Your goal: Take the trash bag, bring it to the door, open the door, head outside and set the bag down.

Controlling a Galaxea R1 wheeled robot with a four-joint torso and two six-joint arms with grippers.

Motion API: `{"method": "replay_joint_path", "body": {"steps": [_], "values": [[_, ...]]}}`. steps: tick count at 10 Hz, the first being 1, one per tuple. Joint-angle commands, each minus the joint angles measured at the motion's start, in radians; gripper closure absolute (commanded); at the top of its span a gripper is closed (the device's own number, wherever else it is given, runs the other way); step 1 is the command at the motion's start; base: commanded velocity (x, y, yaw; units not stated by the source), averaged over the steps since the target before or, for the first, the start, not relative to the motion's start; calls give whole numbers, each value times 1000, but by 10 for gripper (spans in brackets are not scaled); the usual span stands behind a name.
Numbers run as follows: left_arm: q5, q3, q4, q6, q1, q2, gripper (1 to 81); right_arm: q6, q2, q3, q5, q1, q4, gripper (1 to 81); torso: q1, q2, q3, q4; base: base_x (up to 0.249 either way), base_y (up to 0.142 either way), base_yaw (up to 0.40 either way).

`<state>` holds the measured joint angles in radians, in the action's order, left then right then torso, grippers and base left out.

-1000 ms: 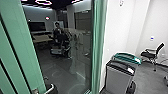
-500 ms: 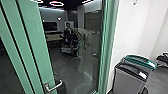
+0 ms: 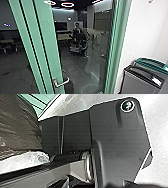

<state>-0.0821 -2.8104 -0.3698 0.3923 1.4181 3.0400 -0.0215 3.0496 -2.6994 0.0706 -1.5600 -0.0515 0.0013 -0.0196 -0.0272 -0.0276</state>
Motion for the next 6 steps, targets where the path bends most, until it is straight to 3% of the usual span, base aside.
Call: {"method": "replay_joint_path", "body": {"steps": [1,3,6], "values": [[-59,75,9,6,-57,-49,811,6,-61,133,-45,39,-4,10,0,0,0,0,0,0,260],[-59,129,9,6,-57,-79,811,6,-96,202,-45,40,-4,10,0,0,0,0,0,0,261],[-59,129,8,6,-57,-79,811,6,-136,277,-46,42,-1,10,0,0,0,0,0,0,261]]}}
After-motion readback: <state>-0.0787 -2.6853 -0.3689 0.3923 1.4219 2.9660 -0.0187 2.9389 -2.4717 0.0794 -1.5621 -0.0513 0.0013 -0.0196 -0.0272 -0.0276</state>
